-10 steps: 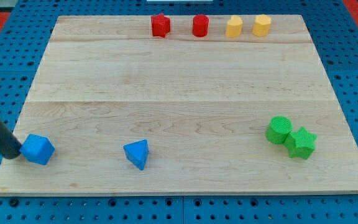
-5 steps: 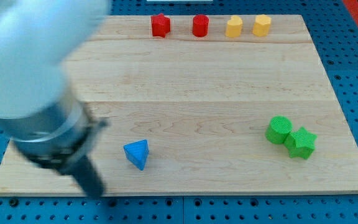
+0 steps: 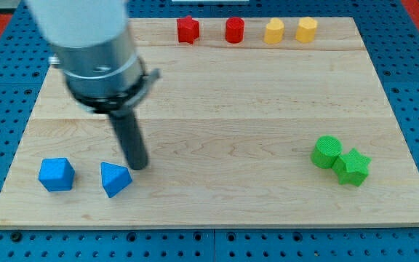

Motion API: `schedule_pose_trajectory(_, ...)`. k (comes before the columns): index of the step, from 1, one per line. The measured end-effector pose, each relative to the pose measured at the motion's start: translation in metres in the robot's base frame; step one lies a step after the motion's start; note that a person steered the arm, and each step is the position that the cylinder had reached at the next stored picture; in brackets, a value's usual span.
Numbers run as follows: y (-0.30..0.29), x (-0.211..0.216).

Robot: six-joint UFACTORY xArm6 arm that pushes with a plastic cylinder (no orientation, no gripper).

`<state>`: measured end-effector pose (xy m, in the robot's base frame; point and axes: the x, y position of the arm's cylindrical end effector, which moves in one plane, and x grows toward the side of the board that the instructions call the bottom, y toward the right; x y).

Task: Push the blue triangle into the blue cube

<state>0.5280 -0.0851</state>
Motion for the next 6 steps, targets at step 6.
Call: schedule_pose_trajectory(6, -0.041, 0.012)
